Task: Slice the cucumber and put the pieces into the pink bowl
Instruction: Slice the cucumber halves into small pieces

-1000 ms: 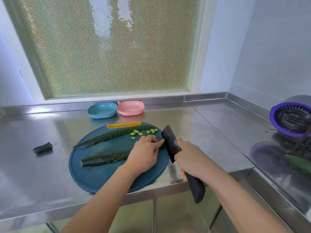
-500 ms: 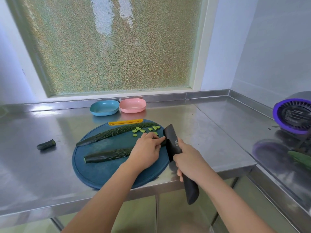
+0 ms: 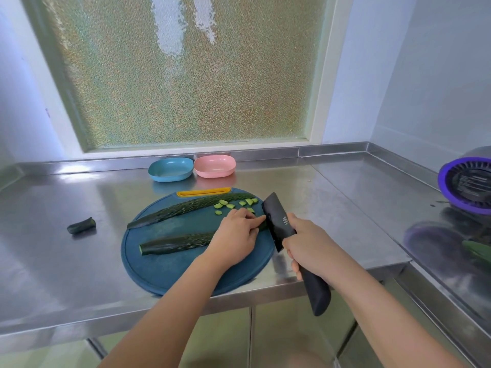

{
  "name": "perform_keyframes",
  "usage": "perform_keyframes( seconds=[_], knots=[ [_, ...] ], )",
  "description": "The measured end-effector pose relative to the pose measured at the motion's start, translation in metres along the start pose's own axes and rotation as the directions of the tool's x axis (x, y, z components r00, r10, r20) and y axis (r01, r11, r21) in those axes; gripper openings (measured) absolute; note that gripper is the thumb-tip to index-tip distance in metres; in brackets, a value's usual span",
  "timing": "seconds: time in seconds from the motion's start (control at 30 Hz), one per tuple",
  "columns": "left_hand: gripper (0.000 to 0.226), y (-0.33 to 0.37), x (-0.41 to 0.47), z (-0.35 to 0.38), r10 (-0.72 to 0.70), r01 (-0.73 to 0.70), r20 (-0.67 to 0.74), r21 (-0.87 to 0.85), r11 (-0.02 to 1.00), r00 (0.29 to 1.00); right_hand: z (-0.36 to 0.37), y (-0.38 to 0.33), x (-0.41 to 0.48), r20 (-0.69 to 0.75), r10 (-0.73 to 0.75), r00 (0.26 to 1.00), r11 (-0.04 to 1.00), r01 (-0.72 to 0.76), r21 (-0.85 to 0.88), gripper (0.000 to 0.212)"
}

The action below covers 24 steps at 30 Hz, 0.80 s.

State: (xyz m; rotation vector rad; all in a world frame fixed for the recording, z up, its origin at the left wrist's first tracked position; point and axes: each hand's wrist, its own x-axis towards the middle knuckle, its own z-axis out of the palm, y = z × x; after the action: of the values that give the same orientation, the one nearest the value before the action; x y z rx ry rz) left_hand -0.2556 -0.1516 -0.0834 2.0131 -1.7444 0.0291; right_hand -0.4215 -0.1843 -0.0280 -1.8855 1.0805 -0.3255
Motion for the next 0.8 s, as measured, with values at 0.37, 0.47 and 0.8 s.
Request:
perform_keyframes(
  seconds=[0.37,0.47,0.8],
  knots=[
    [0.042,0.001,0.001,0.001,0.001,-0.001,-0.002,0.006,1.000,1.000,0.003,-0.012,-0.007,0.024,0.038,0.999,0.996,-0.036,-0.075,0.071],
    [0.042,0.000,0.001,0.001,0.005,-0.005,-0.005,0.008,1.000,1.000,0.014,-0.010,-0.009,0.003,0.018,1.000,0.990,-0.017,-0.142,0.073],
    [0.039,-0.001,0.000,0.003,-0.001,-0.001,-0.049,-0.041,0.999,0.999,0.023,0.006,-0.009,-0.033,0.046,0.998,0.998,-0.044,0.055,0.079]
  ],
)
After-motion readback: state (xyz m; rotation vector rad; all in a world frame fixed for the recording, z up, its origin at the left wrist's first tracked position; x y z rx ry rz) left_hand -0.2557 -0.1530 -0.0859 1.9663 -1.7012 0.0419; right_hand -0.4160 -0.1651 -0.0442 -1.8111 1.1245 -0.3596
